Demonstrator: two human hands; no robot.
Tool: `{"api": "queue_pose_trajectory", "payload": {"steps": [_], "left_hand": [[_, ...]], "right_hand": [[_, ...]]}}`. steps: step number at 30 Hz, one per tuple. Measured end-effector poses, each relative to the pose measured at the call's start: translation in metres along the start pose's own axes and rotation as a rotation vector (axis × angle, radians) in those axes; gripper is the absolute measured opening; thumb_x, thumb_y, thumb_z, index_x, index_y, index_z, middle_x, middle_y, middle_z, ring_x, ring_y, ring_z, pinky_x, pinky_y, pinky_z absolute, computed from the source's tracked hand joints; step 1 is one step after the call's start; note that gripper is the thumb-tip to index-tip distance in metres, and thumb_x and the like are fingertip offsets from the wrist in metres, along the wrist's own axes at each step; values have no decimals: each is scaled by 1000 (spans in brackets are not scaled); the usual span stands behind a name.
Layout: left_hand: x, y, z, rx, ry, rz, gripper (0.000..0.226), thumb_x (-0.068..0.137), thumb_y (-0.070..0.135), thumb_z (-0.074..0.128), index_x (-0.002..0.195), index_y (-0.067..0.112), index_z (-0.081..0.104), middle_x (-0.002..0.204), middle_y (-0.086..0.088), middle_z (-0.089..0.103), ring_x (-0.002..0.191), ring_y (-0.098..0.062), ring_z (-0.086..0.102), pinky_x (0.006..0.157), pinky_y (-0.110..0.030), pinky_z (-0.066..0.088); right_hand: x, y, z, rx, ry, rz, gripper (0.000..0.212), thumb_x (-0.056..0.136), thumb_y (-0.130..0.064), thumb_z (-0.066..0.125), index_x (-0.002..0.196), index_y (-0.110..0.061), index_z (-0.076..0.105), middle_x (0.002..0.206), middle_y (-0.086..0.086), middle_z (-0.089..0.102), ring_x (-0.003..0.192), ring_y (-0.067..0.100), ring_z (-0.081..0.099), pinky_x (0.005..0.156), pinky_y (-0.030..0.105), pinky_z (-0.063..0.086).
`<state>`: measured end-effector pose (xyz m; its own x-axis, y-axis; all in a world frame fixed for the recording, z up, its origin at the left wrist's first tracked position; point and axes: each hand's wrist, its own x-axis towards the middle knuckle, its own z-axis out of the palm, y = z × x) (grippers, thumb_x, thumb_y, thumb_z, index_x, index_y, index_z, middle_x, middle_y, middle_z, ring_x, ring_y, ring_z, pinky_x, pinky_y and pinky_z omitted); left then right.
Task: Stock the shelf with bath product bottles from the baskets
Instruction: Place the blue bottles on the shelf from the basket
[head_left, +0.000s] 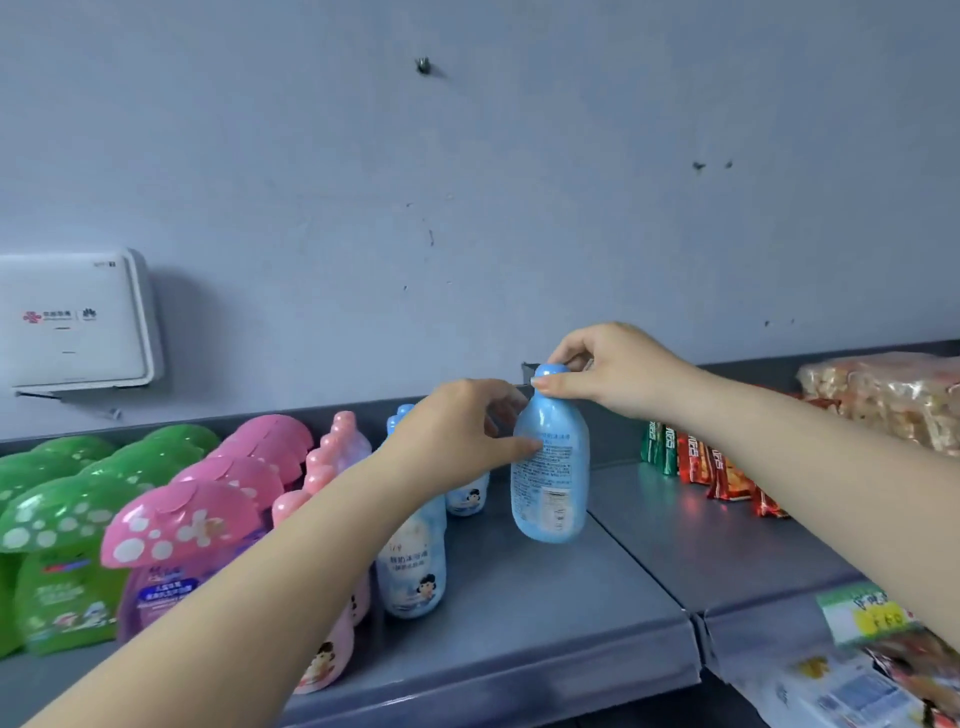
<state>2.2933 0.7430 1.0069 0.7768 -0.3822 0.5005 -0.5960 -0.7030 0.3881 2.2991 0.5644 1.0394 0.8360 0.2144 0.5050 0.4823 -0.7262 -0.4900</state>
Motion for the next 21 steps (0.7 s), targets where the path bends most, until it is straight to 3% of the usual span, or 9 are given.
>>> {"api": "queue_pose_trajectory", "payload": {"steps": [4,7,9,12,16,19,21], "left_hand": [[14,-4,8,-2,69,-99,35,76,44,71,103,23,64,95,10,66,82,-7,61,78,-27,50],[25,-2,18,-71,154,-158,45,72,50,72,106,23,61,96,10,66,84,-6,61,78,-29,52],[32,-2,22,-86,213,-173,52,71,49,74,112,21,58,100,7,66,91,-9,61,81,-31,51],[39,-9,17,-166,240,-167,48,70,42,78,108,19,61,99,5,67,88,-13,63,78,-31,53],[41,-20,0,-285,193,-162,36,71,32,79,100,15,67,96,-1,69,81,-11,62,74,-29,51],[39,-25,-17,-385,34,-151,21,79,23,74,98,15,68,84,5,69,75,-1,64,59,-13,49],[39,-30,-25,-456,-100,-136,25,81,19,72,105,12,68,90,1,71,80,-6,66,67,-16,51]], "right_hand": [[32,-3,7,-181,60,29,56,74,-45,71,85,9,64,75,26,62,63,16,43,59,28,31],[49,-8,9,-239,114,67,50,72,-50,69,67,0,64,56,6,59,58,21,51,55,27,37],[56,-11,10,-231,133,70,46,70,-52,70,63,-7,64,53,3,61,55,19,56,56,27,42],[65,-10,11,-147,156,23,47,66,-52,75,66,-6,65,53,5,63,52,18,58,59,28,46],[69,-6,7,239,-2,-74,29,71,-37,77,78,-13,63,72,6,69,54,17,57,60,31,47],[70,-2,5,302,-179,-156,14,84,-19,68,97,-18,64,83,-2,64,64,13,52,56,23,41],[72,0,7,291,-210,-201,12,86,-17,65,98,-20,65,83,-5,64,69,12,50,57,22,38]]}}
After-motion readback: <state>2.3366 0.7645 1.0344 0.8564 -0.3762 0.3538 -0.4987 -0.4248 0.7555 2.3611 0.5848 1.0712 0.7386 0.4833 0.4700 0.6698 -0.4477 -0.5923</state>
